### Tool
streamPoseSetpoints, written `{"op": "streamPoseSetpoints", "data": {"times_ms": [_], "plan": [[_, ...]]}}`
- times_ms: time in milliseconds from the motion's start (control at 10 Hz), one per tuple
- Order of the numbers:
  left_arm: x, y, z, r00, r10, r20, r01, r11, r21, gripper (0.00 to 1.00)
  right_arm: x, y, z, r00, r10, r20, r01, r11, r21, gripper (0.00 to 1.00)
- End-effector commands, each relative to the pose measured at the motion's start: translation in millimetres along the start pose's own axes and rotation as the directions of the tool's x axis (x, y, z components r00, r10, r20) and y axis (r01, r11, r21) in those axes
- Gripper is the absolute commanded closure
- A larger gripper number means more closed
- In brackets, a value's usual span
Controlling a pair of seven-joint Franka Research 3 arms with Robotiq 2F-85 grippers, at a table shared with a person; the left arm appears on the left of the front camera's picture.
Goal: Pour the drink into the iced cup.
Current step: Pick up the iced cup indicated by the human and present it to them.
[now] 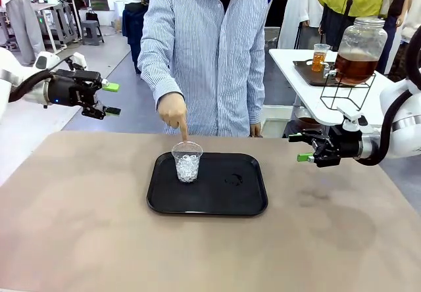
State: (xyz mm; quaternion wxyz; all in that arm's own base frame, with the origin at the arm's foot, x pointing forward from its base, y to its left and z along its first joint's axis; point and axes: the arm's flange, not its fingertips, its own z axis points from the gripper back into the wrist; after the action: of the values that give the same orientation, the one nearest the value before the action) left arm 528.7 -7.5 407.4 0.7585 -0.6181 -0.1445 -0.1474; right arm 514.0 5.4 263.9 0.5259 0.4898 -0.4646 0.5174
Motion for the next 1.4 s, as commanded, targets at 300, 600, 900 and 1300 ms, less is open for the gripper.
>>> {"op": "streamPoseSetpoints", "data": {"times_ms": [300,600,900,1300], "plan": [[-24.6,3.6,-10.3,0.876,-0.478,-0.059,0.482,0.871,0.094,0.0,3.0,-1.3,-1.0,1.0,0.006,0.004,-0.006,1.0,0.005,0.0],[-11.1,5.9,-4.4,0.899,-0.434,-0.066,0.438,0.895,0.083,0.0,3.0,-1.3,-1.0,1.0,0.006,0.004,-0.006,1.0,0.005,0.0],[-16.0,7.0,-6.6,0.889,-0.452,-0.073,0.457,0.886,0.081,0.0,3.0,-1.3,-1.0,1.0,0.006,0.004,-0.006,1.0,0.005,0.0],[-31.9,22.1,-24.5,0.519,-0.851,-0.079,0.852,0.508,0.128,0.0,3.0,-1.3,-1.0,1.0,0.006,0.004,-0.006,1.0,0.005,0.0]]}}
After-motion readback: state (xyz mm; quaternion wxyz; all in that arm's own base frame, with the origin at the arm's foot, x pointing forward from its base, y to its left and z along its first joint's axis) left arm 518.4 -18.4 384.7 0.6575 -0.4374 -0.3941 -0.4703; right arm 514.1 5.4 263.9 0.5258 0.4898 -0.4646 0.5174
